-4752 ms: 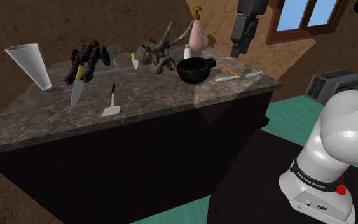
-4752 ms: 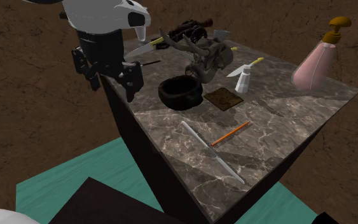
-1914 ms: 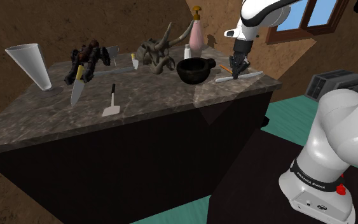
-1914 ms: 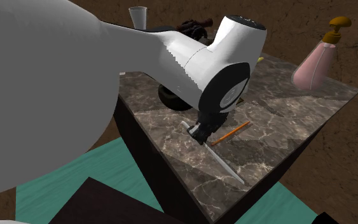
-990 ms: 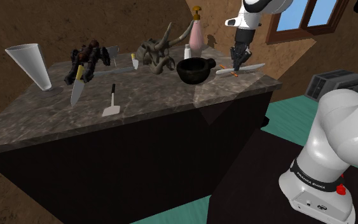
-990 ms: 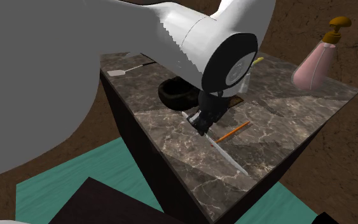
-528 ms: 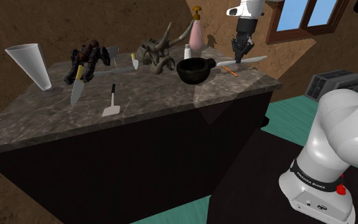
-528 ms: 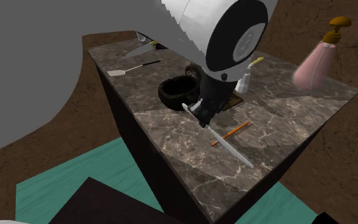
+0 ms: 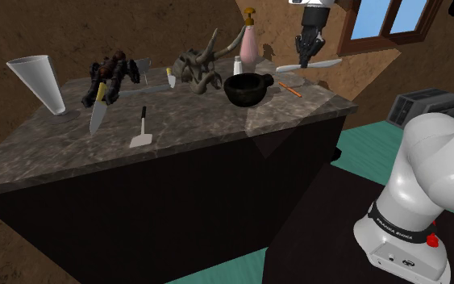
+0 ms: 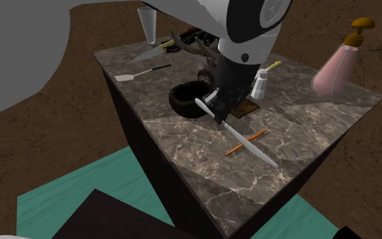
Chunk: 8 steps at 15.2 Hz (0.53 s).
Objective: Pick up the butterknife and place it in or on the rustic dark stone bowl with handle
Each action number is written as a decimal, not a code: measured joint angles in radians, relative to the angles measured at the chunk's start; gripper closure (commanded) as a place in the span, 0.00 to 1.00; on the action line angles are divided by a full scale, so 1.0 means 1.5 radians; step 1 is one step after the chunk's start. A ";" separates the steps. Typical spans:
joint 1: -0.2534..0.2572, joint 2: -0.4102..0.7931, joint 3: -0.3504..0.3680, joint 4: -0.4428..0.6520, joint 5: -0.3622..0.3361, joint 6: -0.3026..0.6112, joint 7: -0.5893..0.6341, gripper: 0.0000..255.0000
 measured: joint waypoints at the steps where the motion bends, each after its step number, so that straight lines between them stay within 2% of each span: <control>1: 0.001 0.000 0.002 0.009 0.001 -0.009 0.001 1.00; 8: 0.008 0.015 0.005 0.085 0.011 -0.072 0.000 1.00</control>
